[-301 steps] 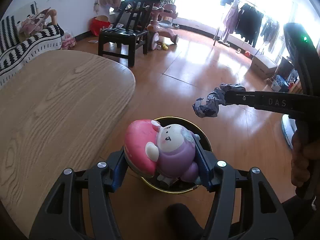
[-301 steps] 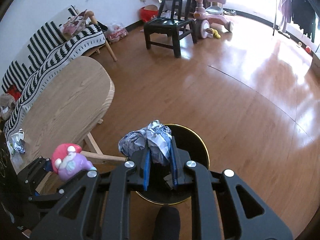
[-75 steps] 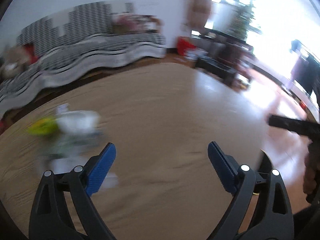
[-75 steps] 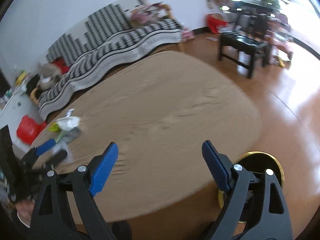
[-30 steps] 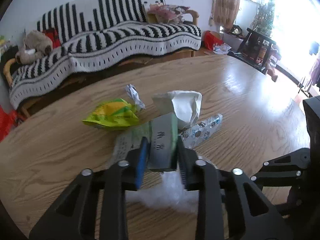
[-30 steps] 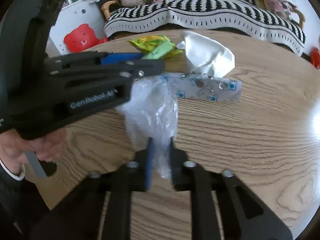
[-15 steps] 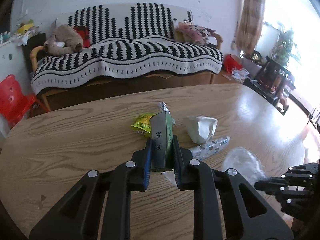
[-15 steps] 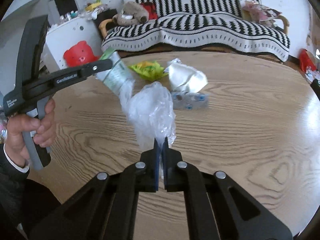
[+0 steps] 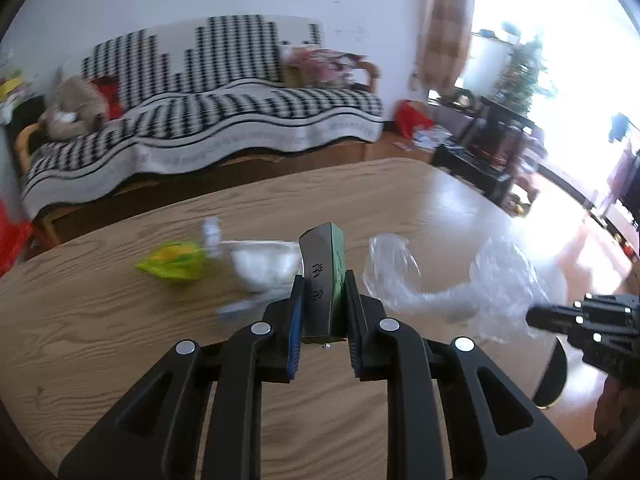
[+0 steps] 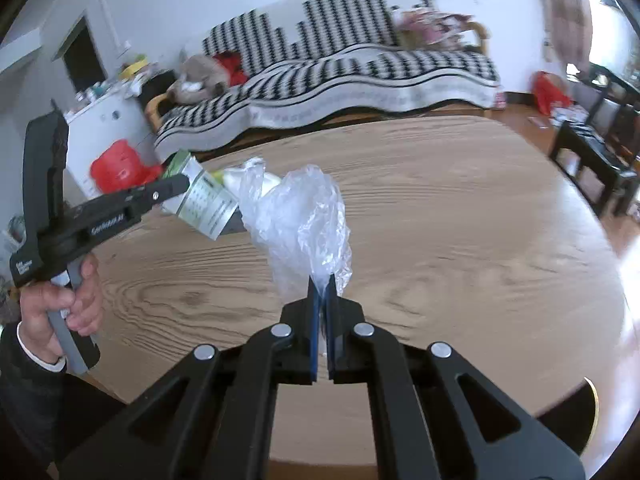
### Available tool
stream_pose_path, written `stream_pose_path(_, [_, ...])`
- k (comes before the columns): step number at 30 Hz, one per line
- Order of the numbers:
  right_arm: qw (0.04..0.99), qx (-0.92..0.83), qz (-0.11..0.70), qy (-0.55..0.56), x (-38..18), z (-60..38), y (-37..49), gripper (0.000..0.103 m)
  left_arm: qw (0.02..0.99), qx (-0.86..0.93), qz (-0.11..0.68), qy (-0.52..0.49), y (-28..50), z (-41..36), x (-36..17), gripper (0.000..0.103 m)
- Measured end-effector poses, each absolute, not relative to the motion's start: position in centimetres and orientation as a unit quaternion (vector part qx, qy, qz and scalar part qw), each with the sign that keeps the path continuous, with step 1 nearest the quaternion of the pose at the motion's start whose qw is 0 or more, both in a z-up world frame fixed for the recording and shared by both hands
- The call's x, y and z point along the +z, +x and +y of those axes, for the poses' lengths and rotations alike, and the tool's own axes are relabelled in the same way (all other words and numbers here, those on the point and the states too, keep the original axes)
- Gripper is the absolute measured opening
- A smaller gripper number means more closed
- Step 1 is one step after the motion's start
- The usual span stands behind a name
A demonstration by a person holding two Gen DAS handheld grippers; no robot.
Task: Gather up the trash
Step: 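Carry the box and plastic bag over the bin and open both tools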
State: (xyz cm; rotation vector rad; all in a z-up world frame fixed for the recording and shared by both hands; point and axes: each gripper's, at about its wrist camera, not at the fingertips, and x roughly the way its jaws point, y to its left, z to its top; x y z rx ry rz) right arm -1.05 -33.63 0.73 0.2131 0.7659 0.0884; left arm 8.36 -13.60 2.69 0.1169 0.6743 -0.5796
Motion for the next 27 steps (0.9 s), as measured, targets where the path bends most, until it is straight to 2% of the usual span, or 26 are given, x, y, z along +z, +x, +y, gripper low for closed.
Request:
stream_pose_path(17, [0.900,-0.186,0.332,0.211,-1.2,-55.2,-19.1,0.004,0.799,-0.492,0.332,0.100,-4.9,-36.8,0.0,0.019])
stream_pose_path(27, [0.850,-0.280,0.361,0.264,-5.5,-62.5,-26.6,0.004,0.732,-0.565,0.351,0.149,-12.1,-44.5,-4.2,0.019])
